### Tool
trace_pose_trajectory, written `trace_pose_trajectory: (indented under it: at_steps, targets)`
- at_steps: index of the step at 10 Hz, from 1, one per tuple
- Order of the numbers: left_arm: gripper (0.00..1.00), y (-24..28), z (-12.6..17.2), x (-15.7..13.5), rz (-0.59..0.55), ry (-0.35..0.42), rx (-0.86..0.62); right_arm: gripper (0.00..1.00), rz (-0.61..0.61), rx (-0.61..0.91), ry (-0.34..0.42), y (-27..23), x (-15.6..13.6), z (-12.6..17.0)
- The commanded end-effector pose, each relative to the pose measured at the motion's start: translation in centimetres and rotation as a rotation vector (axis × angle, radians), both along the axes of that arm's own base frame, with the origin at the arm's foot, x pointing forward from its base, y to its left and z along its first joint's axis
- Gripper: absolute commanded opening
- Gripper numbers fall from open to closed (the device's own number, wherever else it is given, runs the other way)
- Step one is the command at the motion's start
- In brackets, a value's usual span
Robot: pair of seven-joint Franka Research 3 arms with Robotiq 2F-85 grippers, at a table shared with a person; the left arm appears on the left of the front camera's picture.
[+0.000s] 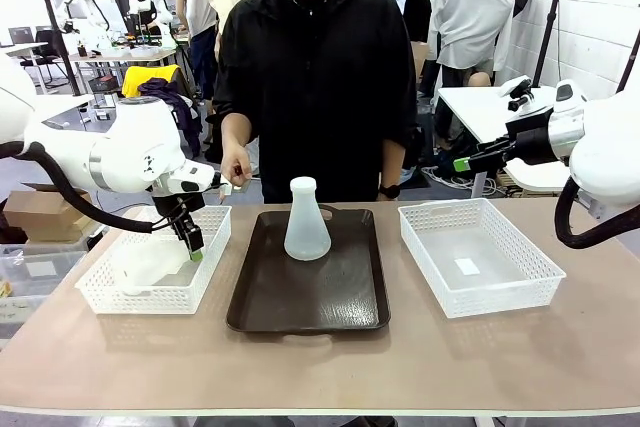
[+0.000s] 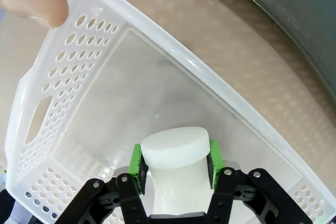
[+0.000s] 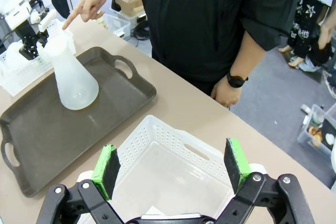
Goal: Prepare the laboratory tools.
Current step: Pick up the Big flask that the person points to, then place the picked Big flask upright in the Handle tray as directed by the person.
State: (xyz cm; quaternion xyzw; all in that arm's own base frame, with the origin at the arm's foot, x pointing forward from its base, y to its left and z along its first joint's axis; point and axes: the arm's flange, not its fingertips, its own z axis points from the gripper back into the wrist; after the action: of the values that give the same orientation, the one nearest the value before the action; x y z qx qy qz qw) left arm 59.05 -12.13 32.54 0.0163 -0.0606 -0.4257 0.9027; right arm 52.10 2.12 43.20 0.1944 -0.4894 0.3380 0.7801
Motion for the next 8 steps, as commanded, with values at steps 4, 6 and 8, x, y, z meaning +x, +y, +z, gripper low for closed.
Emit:
trace_pose_trajectory:
  at_steps: [4,6,8]
  targets:
    - [0.0,0.0,0.0,0.0,0.0,0.0,0.0,1.0,-0.002,-0.002,0.009,0.1,0.1,0.2]
    - [0.0,0.0,0.0,0.0,0.0,0.0,0.0,1.0,-0.002,-0.002,0.009,0.1,0.1,0.2]
    - [0.0,0.0,0.0,0.0,0.0,0.0,0.0,1.0,-0.002,-0.002,0.009,0.1,0.1,0.2]
